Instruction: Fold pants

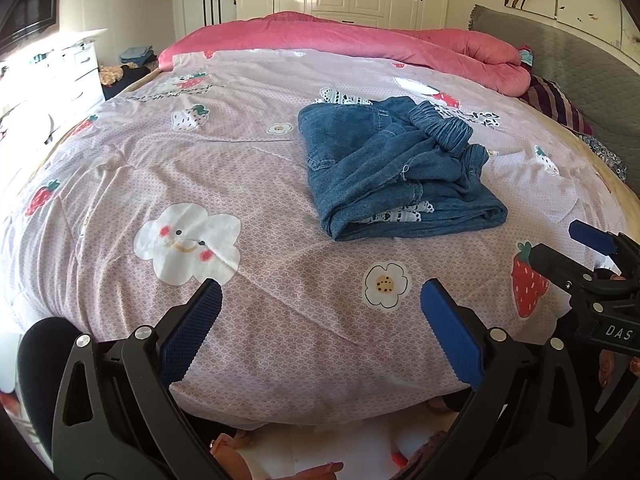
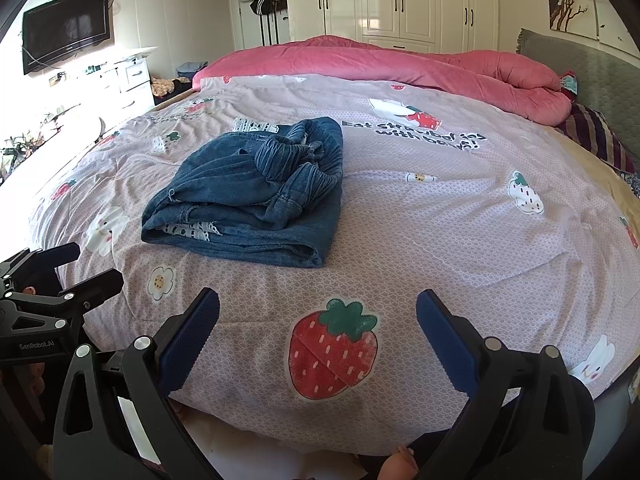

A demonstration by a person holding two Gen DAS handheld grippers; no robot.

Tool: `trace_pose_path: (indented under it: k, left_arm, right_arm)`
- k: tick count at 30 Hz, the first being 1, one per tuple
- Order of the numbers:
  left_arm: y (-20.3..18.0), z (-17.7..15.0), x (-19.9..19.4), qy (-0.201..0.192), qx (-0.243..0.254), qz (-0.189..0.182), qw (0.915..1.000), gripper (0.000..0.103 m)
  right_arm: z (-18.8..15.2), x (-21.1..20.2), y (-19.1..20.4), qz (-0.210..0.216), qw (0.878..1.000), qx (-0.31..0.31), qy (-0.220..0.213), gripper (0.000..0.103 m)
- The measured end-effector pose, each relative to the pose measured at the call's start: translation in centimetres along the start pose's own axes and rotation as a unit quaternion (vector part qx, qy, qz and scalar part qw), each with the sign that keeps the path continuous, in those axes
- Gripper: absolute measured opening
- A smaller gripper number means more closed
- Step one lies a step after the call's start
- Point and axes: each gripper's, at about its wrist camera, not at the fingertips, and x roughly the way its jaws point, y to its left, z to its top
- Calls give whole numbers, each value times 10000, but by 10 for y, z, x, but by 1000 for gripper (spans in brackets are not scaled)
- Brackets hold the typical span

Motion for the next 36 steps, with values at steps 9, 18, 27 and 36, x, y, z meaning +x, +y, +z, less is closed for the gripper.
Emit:
trace_pose_path:
  k: [9, 18, 27, 36]
  left_arm:
    - [0, 0, 4, 35, 20, 31, 10000, 94]
    - [-2, -1, 10, 119, 50, 92, 9999, 94]
    - [1, 3, 14, 324, -122, -191, 9992, 94]
    - [57, 55, 34, 182, -396, 281, 9987, 94]
  right_arm:
    - [-1, 2, 3, -92, 9999, -81, 27, 99]
    - [-1, 6, 3, -110, 9999, -89, 83, 99]
    - [2, 10, -5, -156, 9998, -36, 88, 99]
    - [25, 20, -71, -419, 9972, 623, 39, 99]
